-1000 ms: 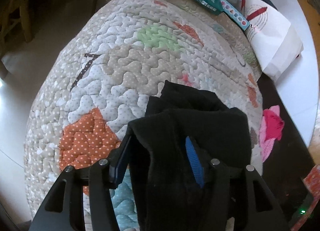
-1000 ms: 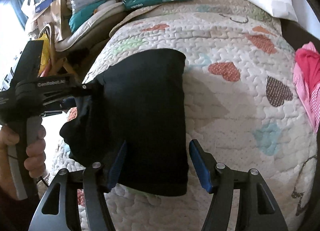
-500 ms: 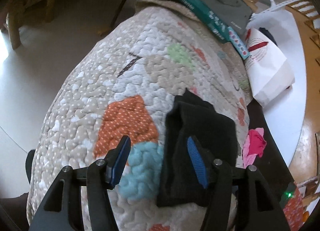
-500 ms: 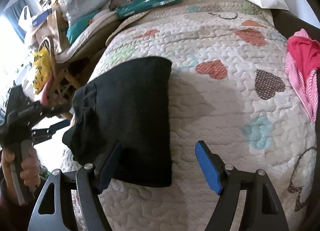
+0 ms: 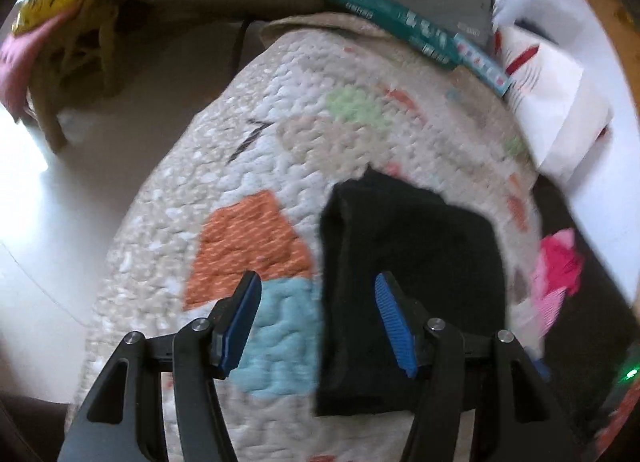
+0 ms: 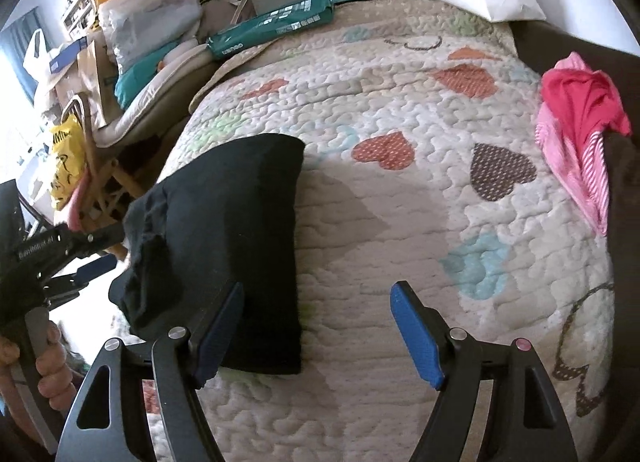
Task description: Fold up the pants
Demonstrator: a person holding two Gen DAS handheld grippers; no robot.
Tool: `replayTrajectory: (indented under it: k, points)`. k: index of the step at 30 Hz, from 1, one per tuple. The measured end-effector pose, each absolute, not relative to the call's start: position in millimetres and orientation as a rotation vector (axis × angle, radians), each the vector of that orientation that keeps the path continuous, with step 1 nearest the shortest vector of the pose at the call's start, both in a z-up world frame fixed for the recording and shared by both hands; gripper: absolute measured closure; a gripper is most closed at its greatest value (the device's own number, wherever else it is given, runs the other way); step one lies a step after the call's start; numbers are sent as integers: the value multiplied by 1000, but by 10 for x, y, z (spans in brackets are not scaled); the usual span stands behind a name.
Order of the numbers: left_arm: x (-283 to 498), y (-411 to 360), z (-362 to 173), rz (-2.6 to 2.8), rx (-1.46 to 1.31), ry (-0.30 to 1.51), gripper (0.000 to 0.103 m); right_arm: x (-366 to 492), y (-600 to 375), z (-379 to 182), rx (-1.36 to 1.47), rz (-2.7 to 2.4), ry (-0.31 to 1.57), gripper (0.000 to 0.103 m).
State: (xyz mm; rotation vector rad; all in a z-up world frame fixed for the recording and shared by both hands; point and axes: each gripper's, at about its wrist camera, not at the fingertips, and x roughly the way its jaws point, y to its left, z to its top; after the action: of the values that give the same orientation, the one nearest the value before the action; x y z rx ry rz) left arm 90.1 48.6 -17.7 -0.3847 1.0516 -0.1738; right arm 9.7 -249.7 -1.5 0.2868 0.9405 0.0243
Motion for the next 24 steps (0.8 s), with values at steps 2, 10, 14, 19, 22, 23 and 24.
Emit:
replayTrajectory:
  k: [2, 10, 14, 19, 22, 23, 24]
  points:
    - [904, 513, -168, -186, -405, 1047, 44, 72, -2530, -23, 290, 7, 924, 23]
    - [821, 285, -77, -154, -257, 984, 44, 35, -2661, -86, 339, -45, 903, 23]
    - [805, 254, -97, -157, -245, 993, 44, 28, -2686, -96, 363, -56, 896, 23]
    - [795, 251, -86, -126, -232, 987, 44, 20, -2652, -74, 334, -61, 883, 23]
    - [798, 231, -103, -90, -195, 991, 44, 9, -2590, -39, 299, -65, 868, 23]
    - [799, 228, -105, -81, -187, 991, 44, 0, -2560, -11, 276, -71, 855, 23]
    - [792, 222, -99, -69, -173, 984, 44, -11, -2535, 9, 262, -77, 845, 23]
